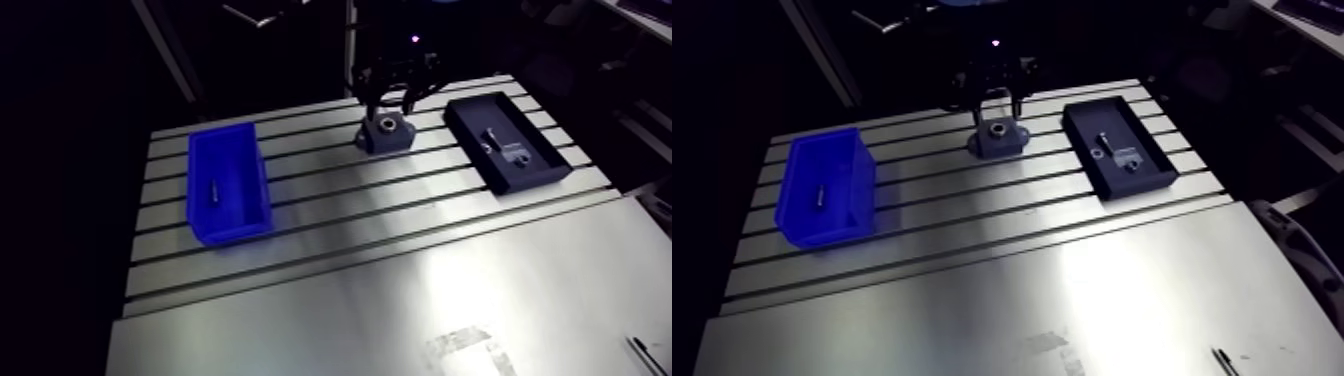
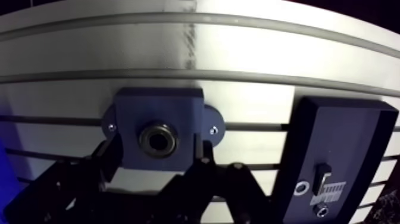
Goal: Pick up the bearing and press it into the housing until flush.
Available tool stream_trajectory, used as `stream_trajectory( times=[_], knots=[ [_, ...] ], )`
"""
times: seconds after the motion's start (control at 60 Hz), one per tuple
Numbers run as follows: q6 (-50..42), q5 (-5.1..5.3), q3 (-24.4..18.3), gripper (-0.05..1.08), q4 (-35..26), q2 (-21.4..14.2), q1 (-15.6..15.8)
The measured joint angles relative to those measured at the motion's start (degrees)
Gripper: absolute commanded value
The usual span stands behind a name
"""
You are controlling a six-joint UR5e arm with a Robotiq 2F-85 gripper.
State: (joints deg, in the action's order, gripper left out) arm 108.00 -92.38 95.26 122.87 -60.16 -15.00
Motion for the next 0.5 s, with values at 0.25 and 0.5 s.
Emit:
stream_trajectory(
  times=[0.25, 0.5],
  knots=[
    [0.2, -0.07, -1.1, 0.59, -2.0, -3.0, -0.4],
    [-0.4, 0.3, -1.7, 1.08, -4.3, -4.6, -0.8]
  ],
)
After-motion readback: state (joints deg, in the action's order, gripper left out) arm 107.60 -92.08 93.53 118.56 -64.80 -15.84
